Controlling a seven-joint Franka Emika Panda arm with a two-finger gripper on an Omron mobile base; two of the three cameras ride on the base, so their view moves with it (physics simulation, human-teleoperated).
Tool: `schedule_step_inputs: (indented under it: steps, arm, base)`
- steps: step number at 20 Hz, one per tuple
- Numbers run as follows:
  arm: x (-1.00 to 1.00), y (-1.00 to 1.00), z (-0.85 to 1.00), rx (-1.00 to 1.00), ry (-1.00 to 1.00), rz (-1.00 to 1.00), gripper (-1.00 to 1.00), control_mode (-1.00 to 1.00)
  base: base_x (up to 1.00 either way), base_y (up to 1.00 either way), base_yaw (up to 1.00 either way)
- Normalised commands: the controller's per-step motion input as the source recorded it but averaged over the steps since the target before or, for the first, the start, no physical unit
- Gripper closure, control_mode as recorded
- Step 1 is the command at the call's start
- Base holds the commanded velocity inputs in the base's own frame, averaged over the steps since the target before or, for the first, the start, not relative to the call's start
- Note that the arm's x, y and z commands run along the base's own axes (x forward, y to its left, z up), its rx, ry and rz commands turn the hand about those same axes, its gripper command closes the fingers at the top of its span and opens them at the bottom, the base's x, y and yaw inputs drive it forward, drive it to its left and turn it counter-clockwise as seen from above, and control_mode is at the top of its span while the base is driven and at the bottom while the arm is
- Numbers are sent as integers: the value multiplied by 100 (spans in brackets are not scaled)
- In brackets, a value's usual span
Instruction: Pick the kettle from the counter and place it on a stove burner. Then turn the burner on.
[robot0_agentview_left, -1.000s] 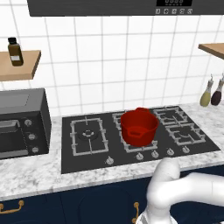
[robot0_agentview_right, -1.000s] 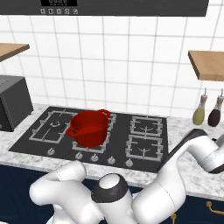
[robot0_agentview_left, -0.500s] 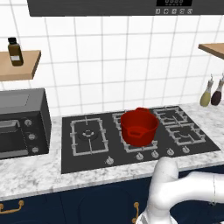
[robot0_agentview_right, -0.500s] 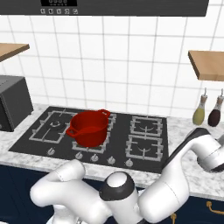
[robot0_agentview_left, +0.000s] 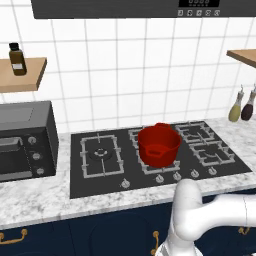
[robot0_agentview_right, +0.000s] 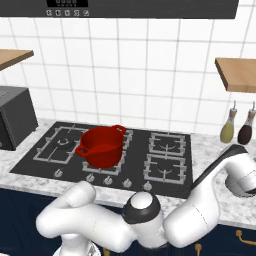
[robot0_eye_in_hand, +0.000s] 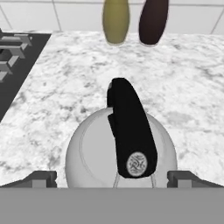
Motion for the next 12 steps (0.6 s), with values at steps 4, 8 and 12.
schedule_step_inputs:
  steps: [4, 8, 12]
  arm:
    - [29, -1, -18, 0, -1, 6, -100, -100]
    - [9, 0, -53, 0, 4, 12, 100, -100]
    - [-18, 11, -43, 0, 9, 18, 100, -100]
  base:
    - [0, 0, 0]
    - [0, 0, 0]
    - [0, 0, 0]
